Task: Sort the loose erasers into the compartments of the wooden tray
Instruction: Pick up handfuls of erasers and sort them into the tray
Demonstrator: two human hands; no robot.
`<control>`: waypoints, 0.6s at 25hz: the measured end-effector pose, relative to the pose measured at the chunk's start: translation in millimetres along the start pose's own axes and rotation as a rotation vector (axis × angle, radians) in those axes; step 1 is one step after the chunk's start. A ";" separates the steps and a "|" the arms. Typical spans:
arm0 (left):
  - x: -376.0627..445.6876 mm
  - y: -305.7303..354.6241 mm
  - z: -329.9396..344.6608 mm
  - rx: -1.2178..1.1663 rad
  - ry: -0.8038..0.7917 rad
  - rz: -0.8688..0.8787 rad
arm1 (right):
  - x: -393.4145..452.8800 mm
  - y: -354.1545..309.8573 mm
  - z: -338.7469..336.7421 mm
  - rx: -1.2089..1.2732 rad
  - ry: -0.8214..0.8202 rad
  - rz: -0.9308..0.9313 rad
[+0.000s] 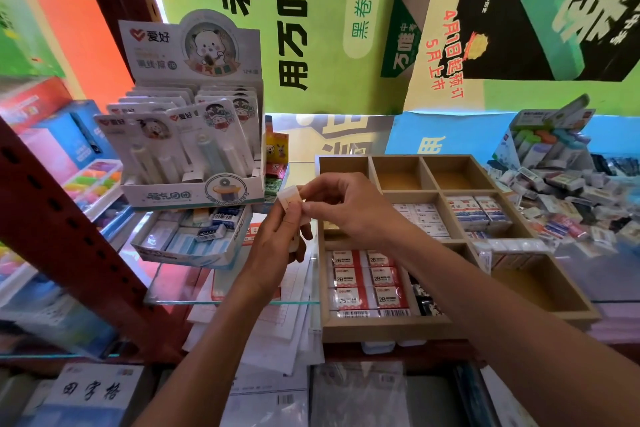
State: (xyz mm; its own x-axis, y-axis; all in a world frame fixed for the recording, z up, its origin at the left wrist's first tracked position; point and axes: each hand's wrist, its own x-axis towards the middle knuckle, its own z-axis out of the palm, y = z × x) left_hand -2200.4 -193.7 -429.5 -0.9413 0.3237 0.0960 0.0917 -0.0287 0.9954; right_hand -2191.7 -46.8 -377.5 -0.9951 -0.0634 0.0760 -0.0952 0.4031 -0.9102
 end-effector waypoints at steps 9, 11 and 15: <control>8.0 -12.3 -7.8 -0.057 0.089 -0.005 | 6.0 14.7 -21.1 -0.288 0.237 0.312; 7.5 -12.0 -7.5 -0.066 0.099 -0.005 | 12.1 20.4 -8.2 -0.444 0.249 0.234; 8.0 -10.6 -7.6 -0.044 0.126 -0.010 | 14.3 21.7 -1.5 -0.629 0.253 0.102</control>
State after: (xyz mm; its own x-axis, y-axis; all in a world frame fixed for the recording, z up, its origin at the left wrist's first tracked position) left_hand -2211.3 -198.0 -439.2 -0.9757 0.2027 0.0829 0.0704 -0.0682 0.9952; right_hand -2208.0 -37.6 -395.6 -0.9683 0.1875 0.1648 0.0778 0.8540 -0.5144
